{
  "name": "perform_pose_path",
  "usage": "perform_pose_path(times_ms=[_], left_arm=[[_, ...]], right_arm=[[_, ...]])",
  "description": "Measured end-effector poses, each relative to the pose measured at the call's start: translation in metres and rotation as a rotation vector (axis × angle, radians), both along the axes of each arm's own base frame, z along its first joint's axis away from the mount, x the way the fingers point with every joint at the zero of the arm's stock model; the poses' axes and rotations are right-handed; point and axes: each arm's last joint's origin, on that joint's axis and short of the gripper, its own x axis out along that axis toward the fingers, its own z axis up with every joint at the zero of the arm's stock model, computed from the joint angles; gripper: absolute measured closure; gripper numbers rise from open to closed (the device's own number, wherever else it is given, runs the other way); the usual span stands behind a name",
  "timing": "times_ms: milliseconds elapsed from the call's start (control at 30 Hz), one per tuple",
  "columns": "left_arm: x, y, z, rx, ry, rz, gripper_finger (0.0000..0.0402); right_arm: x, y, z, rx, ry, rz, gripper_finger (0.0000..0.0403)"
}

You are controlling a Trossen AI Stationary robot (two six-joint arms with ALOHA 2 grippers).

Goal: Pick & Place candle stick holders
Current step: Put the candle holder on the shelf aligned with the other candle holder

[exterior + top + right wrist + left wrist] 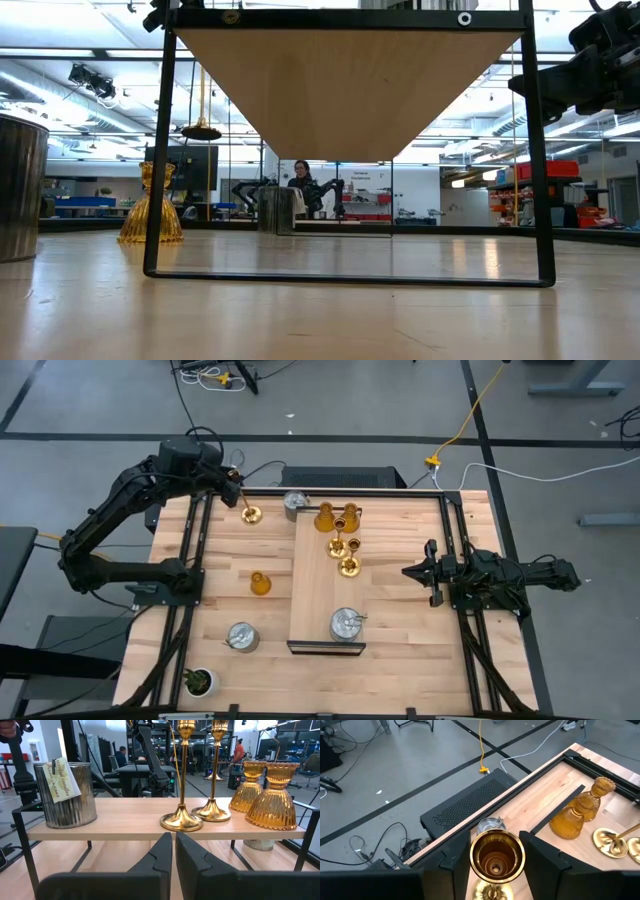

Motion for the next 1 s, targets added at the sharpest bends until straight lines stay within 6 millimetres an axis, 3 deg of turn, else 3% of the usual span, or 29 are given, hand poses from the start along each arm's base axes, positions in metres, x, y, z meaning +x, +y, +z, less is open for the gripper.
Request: perform_pose_path(times_ms=[1000], left_arm=[[0.0008,-0.0008,-0.0001,-0.017,-0.013,-0.031,0.0240]], right_arm=[[0.0000,0.0000,0.0000,0.000,0.000,0.000,0.0376]])
